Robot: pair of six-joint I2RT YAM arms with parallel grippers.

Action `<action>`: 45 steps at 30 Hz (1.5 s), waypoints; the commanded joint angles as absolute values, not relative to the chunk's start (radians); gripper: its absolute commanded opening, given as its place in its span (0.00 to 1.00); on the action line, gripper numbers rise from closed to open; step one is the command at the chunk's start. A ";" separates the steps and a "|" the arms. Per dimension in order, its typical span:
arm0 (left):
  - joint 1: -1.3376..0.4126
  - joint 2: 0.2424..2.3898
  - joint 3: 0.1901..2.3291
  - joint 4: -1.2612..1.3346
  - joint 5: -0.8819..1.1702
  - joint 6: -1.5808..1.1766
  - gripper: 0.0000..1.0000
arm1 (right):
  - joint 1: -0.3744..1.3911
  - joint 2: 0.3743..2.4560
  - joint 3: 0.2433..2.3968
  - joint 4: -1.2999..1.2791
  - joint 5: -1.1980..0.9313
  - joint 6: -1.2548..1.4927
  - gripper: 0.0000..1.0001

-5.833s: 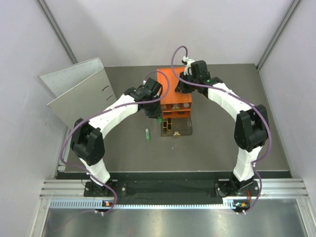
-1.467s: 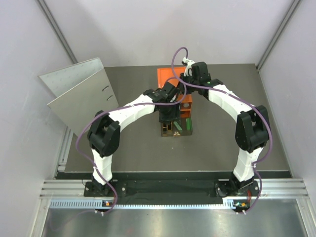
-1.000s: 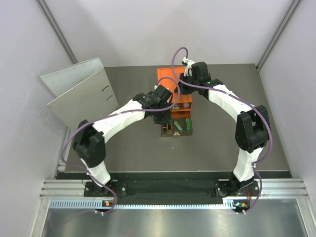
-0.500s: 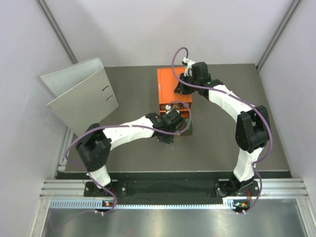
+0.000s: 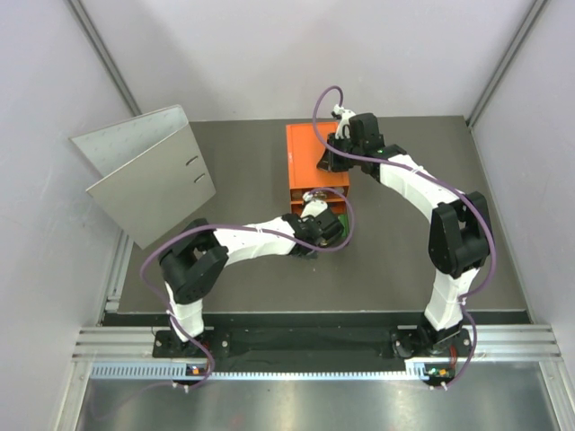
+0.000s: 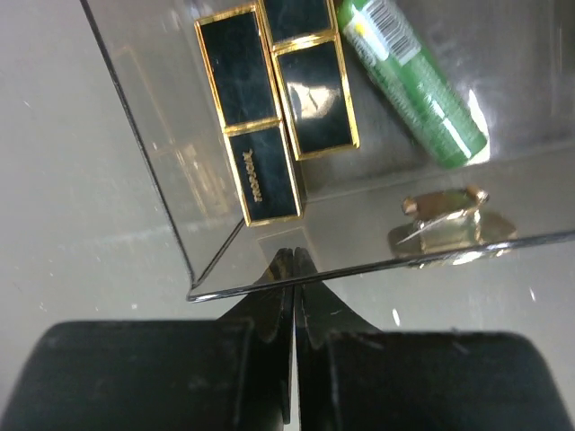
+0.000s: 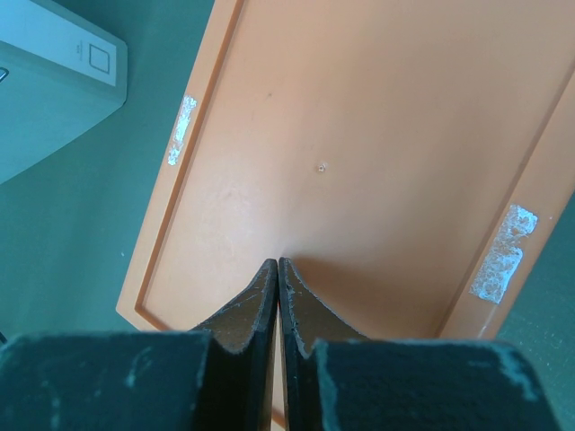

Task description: Organize the makeup

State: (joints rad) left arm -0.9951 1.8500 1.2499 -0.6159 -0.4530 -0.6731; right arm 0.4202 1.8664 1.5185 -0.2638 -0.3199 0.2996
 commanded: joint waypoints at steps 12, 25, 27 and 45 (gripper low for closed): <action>-0.991 1.894 1.324 -0.497 -0.704 -0.742 0.00 | 0.411 1.913 1.479 -0.416 -0.308 0.281 0.03; -0.947 1.945 1.377 -0.451 -0.769 -0.813 0.00 | 0.408 1.916 1.486 -0.433 -0.307 0.278 0.02; -0.931 1.953 1.385 -0.460 -0.761 -0.830 0.00 | 0.408 1.916 1.491 -0.437 -0.307 0.275 0.02; -0.890 2.066 1.540 -0.459 -0.795 -0.857 0.00 | 0.408 1.913 1.491 -0.459 -0.304 0.262 0.02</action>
